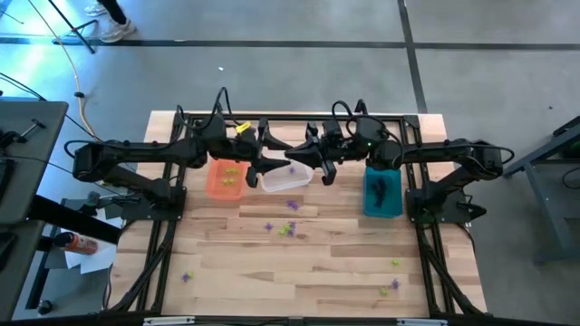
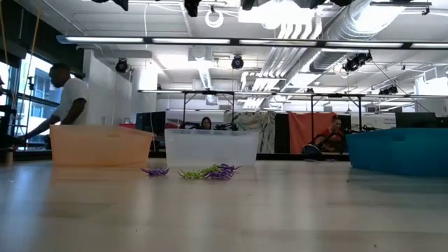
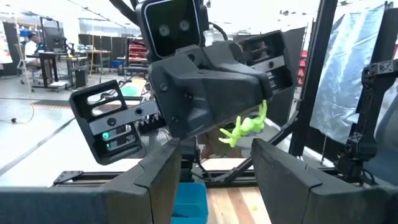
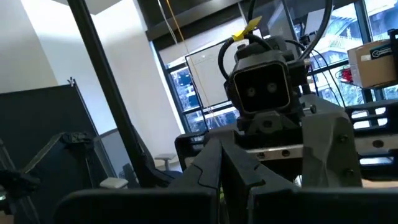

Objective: Sort Halloween decoration
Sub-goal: Put the green spider toy into the orange bin

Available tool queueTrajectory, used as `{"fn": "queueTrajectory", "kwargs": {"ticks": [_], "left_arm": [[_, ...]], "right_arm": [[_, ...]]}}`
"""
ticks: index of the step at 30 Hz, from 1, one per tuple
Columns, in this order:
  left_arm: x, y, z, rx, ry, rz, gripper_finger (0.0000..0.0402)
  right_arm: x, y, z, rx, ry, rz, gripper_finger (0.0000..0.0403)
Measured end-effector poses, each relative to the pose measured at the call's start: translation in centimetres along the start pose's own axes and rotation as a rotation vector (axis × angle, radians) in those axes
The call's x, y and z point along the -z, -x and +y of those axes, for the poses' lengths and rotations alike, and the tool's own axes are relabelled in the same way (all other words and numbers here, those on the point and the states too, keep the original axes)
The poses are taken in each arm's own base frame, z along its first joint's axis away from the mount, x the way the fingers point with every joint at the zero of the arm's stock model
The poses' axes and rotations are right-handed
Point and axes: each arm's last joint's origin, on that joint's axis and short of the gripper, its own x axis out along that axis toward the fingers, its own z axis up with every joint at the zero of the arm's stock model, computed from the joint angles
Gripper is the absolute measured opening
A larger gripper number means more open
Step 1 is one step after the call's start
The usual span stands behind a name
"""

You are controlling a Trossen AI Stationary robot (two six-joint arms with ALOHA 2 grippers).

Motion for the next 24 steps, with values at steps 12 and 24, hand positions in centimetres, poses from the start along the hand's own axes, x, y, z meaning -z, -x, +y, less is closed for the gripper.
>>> {"fn": "queueTrajectory", "kwargs": {"ticks": [12,24], "left_arm": [[-0.17,0.00,-0.14,0.046,-0.023,-0.015,0.0132],[-0.10,0.08,0.13,0.037,-0.038,-0.007,0.0007]], "right_arm": [[0.13,0.01,-0.10,0.008,0.011,0.014,0.0000],[0.26,0.02,-0.18,0.021,0.041,0.025,0.0000]]}}
